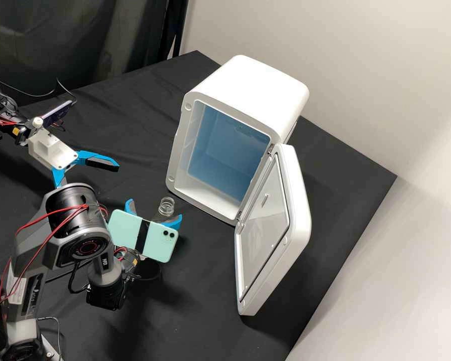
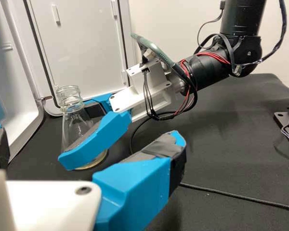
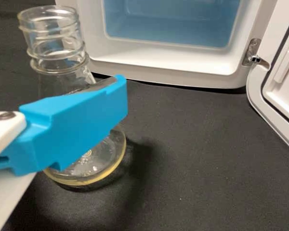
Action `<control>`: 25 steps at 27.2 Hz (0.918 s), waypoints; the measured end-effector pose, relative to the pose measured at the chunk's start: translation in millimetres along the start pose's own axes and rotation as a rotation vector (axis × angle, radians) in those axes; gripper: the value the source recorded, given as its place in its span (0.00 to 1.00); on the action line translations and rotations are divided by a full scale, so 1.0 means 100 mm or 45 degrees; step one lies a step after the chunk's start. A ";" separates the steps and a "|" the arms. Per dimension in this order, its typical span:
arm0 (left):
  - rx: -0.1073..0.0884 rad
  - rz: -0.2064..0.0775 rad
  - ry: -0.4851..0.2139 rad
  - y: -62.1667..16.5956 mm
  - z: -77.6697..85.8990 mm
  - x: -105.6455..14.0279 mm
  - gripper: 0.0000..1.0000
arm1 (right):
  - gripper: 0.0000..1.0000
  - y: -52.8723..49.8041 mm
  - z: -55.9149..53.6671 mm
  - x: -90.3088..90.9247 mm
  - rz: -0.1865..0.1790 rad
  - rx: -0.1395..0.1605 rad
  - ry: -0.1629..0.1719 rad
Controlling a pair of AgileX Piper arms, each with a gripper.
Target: Place the flask in the incubator
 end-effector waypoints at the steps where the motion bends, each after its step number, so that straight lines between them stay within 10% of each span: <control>1: 0.000 0.000 0.000 0.000 0.00 0.00 1.00 | 0.00 0.00 0.00 0.00 0.000 0.000 0.000; 25: 0.000 0.000 0.000 0.000 0.00 0.00 1.00 | 0.00 0.02 -0.02 -0.01 0.008 -0.010 0.004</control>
